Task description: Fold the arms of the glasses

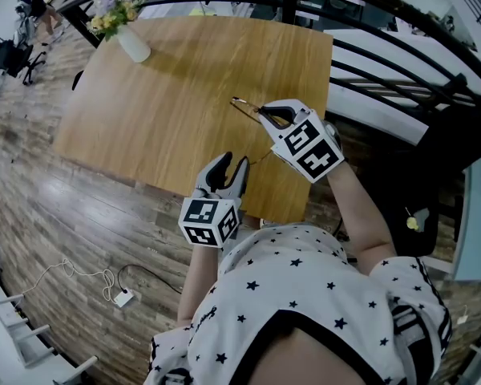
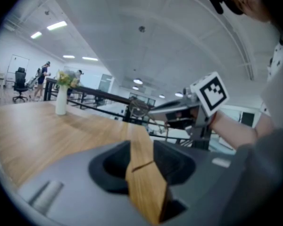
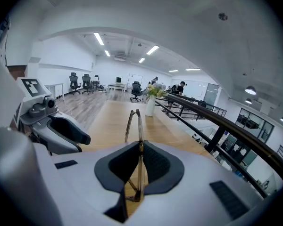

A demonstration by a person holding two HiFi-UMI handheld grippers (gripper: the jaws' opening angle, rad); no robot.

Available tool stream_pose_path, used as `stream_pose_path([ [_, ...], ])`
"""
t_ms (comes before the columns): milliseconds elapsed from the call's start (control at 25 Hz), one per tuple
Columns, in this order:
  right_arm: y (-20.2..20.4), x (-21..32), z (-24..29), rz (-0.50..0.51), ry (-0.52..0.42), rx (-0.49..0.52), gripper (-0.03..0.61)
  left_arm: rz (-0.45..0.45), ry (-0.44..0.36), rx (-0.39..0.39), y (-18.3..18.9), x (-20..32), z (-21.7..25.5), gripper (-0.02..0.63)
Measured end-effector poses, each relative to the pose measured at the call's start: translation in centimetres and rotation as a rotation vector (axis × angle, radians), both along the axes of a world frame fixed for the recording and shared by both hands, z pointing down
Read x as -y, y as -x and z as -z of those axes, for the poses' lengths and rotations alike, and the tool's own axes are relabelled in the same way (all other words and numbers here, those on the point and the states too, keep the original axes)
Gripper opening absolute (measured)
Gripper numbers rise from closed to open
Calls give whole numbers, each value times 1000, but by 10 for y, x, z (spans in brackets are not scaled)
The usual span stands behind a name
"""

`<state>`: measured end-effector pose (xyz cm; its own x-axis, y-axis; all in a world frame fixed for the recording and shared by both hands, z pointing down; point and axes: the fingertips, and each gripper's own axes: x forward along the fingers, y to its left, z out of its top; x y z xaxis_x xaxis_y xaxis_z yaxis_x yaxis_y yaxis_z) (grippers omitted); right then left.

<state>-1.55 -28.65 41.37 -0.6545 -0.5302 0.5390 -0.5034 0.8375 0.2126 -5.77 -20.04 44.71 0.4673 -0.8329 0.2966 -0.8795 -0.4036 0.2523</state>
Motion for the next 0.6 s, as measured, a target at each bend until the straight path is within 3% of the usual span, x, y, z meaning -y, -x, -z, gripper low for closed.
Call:
stream_pose_path([
  [600, 3, 4, 27, -4, -44, 35, 23, 35, 29, -17, 0, -3, -21, 152],
])
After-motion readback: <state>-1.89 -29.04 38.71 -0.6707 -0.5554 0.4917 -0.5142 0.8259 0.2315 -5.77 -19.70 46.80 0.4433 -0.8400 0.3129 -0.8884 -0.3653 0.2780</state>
